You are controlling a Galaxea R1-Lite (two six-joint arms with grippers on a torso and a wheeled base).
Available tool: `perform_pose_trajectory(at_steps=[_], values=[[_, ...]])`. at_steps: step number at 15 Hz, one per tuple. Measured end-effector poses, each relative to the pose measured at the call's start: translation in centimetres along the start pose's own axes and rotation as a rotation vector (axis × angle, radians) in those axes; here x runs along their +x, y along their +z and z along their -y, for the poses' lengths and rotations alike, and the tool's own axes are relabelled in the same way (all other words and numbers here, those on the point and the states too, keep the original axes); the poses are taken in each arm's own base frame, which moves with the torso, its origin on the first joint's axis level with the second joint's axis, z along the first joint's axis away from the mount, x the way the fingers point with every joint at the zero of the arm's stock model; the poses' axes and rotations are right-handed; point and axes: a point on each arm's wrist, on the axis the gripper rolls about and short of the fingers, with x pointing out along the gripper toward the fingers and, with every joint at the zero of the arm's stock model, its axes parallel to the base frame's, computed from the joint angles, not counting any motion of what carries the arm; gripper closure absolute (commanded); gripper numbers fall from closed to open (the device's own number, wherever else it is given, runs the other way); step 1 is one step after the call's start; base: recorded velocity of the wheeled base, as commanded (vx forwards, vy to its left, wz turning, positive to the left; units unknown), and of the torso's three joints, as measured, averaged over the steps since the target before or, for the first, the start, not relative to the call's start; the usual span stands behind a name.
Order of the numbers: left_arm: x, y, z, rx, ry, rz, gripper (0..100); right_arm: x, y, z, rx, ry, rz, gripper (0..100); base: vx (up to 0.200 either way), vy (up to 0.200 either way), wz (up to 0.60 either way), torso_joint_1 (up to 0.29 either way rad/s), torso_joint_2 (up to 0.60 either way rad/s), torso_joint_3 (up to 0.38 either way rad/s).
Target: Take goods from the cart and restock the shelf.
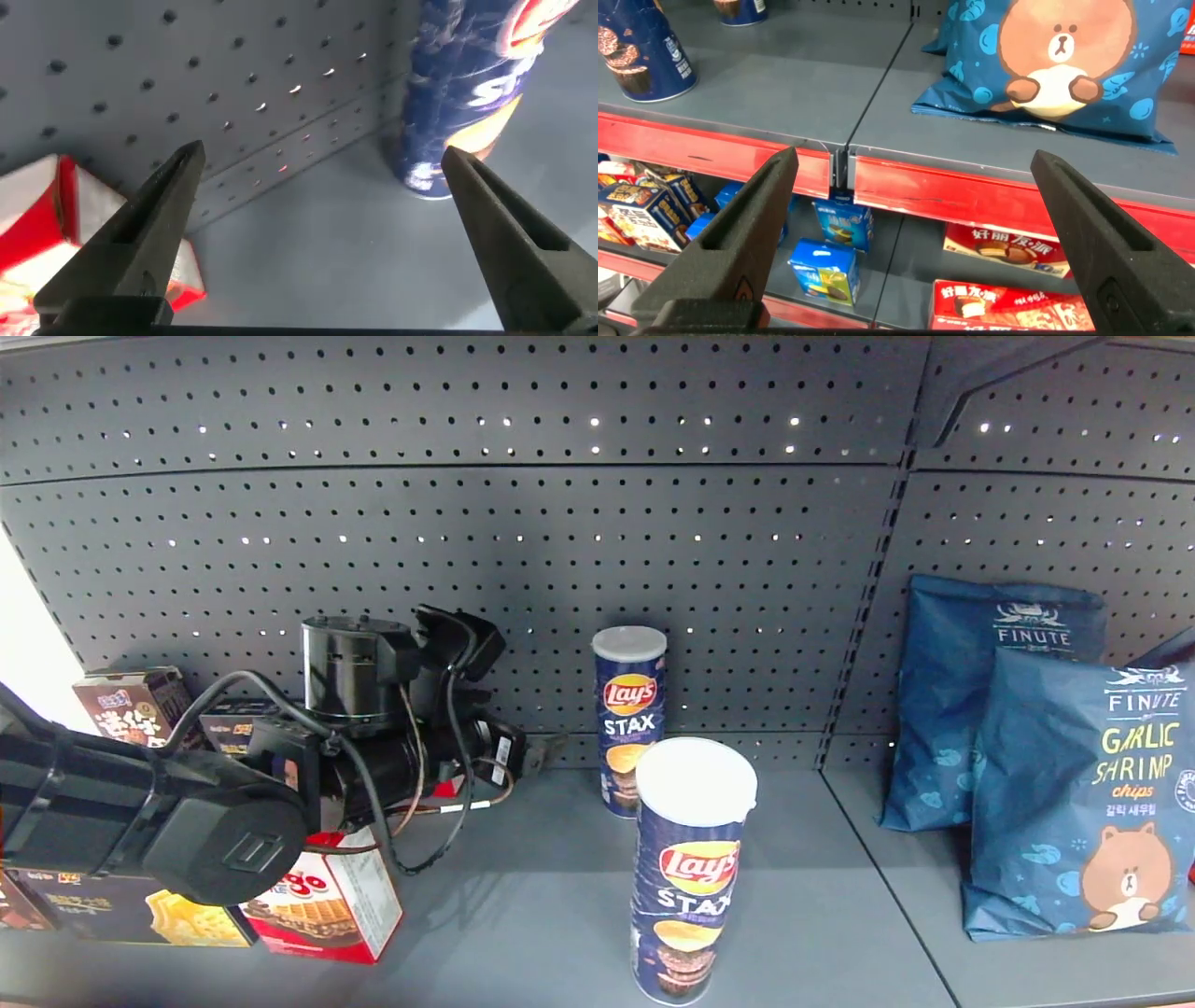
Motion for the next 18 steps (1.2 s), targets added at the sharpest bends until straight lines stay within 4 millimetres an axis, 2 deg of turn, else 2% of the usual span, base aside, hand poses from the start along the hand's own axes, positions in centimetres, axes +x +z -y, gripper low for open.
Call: perform_pose_trajectory(at_steps=[8,15,18], values=[[1.8,-1.7,1.4,0.043,0.094,-0.078,0,0.0,0.0,0.0,0.000,0.000,0.000,0,0.000,0.000,0.00,0.000,0.00,0.000],[5.0,-1.7,2.1,0.044,0.129,-0.076,0,0.0,0.0,0.0,0.000,0.000,0.000,0,0.000,0.000,0.00,0.000,0.00,0.000],[5.7,-1.9,2.7,0.048,0.115,-0.080,0,0.0,0.0,0.0,0.000,0.000,0.000,0,0.000,0.000,0.00,0.000,0.00,0.000]])
